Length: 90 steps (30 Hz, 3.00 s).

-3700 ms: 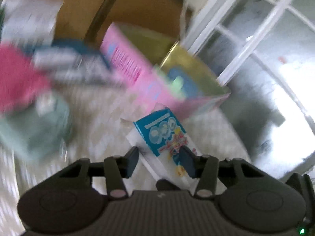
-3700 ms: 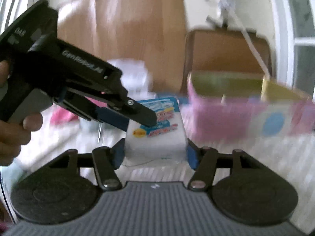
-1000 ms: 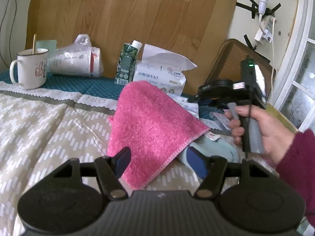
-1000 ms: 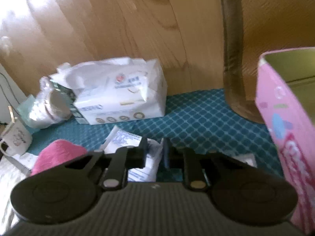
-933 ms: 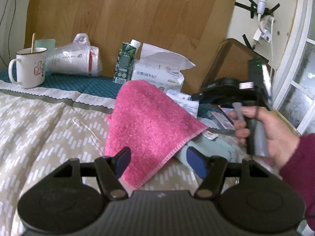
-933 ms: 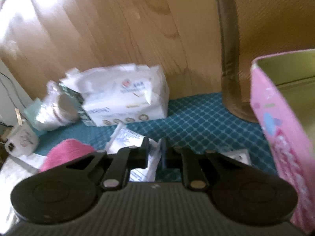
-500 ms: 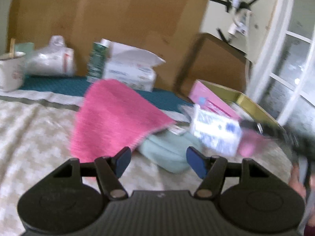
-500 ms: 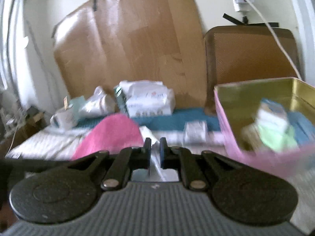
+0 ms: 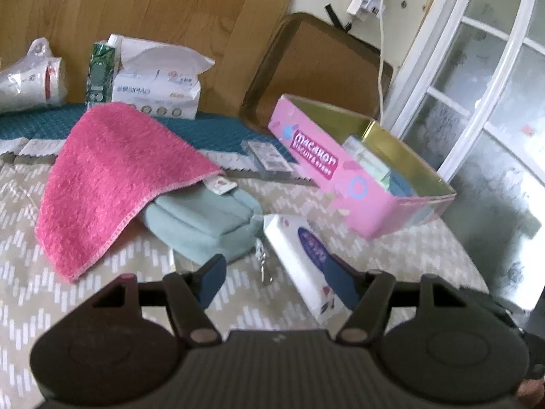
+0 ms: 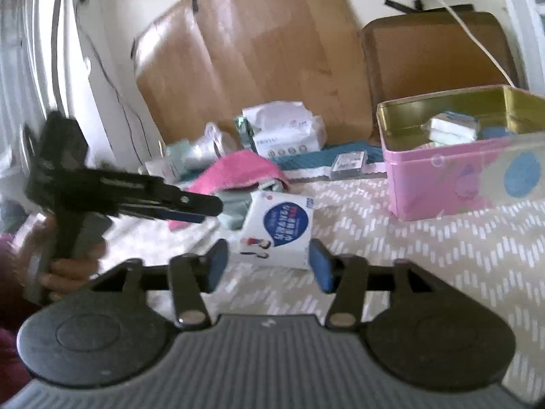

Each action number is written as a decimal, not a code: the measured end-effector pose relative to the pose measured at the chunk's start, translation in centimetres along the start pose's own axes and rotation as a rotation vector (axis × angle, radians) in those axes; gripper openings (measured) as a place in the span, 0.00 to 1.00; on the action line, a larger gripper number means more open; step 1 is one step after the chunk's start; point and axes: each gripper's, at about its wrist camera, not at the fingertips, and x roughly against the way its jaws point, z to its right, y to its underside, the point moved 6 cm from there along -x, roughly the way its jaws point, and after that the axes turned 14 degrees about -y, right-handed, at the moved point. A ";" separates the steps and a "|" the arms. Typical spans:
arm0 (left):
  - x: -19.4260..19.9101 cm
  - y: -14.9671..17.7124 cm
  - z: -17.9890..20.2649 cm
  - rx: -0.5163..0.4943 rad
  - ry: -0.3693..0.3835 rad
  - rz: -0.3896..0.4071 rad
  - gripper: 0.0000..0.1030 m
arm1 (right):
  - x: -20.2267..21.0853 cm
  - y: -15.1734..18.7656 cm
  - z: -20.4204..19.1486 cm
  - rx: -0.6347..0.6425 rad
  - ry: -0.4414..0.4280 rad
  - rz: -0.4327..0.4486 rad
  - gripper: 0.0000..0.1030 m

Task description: Organize soft objects

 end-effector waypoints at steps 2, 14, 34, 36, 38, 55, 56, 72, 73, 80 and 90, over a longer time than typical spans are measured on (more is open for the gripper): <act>-0.5 0.3 0.2 0.011 0.010 -0.036 0.64 | -0.8 0.1 0.2 0.045 0.017 -0.031 0.71; -3.9 0.7 3.6 -0.052 -0.002 -0.109 0.32 | -3.2 2.0 -0.2 0.200 0.086 -0.144 0.41; -10.7 -11.6 21.1 -0.324 0.104 0.132 0.39 | 2.7 -7.5 13.8 0.152 0.666 0.139 0.52; -11.8 -11.3 21.0 -0.313 0.073 0.096 0.39 | 3.0 -7.2 15.2 0.100 0.706 0.137 0.51; -11.1 -10.7 19.9 -0.290 0.099 0.090 0.39 | 4.3 -6.9 14.9 0.050 0.674 0.204 0.51; -4.2 -1.9 1.9 -0.126 0.008 0.076 0.36 | -6.4 -8.5 2.2 0.201 0.251 0.098 0.41; -4.1 -1.8 2.0 -0.131 0.006 0.075 0.36 | -8.1 -8.7 2.6 0.194 0.257 0.056 0.41; -3.3 -1.2 1.4 -0.133 0.041 0.066 0.40 | -22.3 -10.3 12.5 0.134 0.523 -0.335 0.55; -3.1 -1.1 1.3 -0.129 0.043 0.065 0.40 | -22.4 -10.3 12.5 0.131 0.524 -0.339 0.55; -0.6 -1.2 -1.0 -0.066 0.050 0.096 0.40 | -21.4 -9.8 11.7 0.203 0.453 -0.378 0.36; 1.3 -1.7 -3.8 0.021 0.041 0.121 0.43 | -17.9 -7.4 7.8 0.289 0.379 -0.331 0.27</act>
